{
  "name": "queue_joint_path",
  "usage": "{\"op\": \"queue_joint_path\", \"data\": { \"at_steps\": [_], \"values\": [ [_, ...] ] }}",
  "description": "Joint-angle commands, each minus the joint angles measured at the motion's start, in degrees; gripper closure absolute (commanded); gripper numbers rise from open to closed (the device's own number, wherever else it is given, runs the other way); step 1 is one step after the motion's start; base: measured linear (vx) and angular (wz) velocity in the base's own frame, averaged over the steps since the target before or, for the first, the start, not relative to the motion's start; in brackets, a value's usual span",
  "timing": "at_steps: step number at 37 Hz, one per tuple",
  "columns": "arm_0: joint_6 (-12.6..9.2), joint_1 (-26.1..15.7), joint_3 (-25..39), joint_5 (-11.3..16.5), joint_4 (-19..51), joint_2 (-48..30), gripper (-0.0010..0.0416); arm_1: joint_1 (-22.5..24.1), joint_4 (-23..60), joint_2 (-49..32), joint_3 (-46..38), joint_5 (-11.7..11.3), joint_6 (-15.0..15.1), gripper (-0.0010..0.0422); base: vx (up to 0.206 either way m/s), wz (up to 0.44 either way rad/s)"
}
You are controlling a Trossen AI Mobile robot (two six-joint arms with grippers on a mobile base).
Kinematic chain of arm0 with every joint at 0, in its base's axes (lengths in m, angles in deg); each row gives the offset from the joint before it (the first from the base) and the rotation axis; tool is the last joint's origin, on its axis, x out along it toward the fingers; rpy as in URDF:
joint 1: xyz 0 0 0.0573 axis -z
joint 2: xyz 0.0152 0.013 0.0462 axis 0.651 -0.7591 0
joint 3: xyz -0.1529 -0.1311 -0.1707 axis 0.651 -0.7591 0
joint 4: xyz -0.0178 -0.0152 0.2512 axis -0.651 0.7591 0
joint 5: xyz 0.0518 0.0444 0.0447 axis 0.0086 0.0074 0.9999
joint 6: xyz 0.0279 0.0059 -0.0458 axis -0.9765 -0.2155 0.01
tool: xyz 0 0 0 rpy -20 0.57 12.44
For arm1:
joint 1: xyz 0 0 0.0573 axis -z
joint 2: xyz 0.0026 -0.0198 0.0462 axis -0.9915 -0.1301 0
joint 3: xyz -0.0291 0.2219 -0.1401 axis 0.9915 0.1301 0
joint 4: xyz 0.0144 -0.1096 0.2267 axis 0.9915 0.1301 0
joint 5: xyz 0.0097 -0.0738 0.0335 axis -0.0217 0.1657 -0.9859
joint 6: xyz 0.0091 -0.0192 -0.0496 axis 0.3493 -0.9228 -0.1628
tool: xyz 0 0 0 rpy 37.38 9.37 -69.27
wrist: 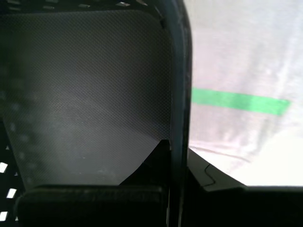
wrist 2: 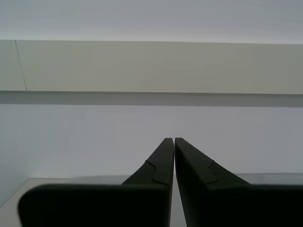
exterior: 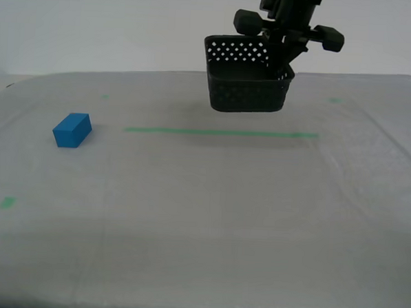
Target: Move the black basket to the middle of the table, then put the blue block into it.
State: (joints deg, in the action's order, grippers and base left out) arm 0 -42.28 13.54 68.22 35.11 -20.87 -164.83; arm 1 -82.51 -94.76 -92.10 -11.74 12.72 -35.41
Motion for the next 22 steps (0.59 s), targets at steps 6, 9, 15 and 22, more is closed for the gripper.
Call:
{"op": "queue_joint_path", "data": {
  "at_steps": [6, 9, 15, 22],
  "values": [
    [-2.3, -1.6, 5.3, 1.7, 0.3, -5.2, 0.0406, 0.0, -0.3, 0.0, 0.0, 0.0, 0.1, 0.0412, 0.0, 0.0],
    [-3.1, -2.0, 6.4, 2.1, 0.3, -6.8, 0.0406, 0.0, -0.3, 0.0, 0.0, 0.0, 0.1, 0.0412, 0.0, 0.0],
    [-3.6, -2.4, 8.3, 2.3, 0.3, -10.3, 0.0406, 0.0, -0.3, 0.0, 0.0, 0.0, 0.1, 0.0412, 0.0, 0.0],
    [-4.8, -2.6, 7.7, 3.0, -0.3, -12.1, 0.0406, 0.0, -0.3, 0.0, 0.0, 0.0, 0.1, 0.0412, 0.0, 0.0]
  ]
}}
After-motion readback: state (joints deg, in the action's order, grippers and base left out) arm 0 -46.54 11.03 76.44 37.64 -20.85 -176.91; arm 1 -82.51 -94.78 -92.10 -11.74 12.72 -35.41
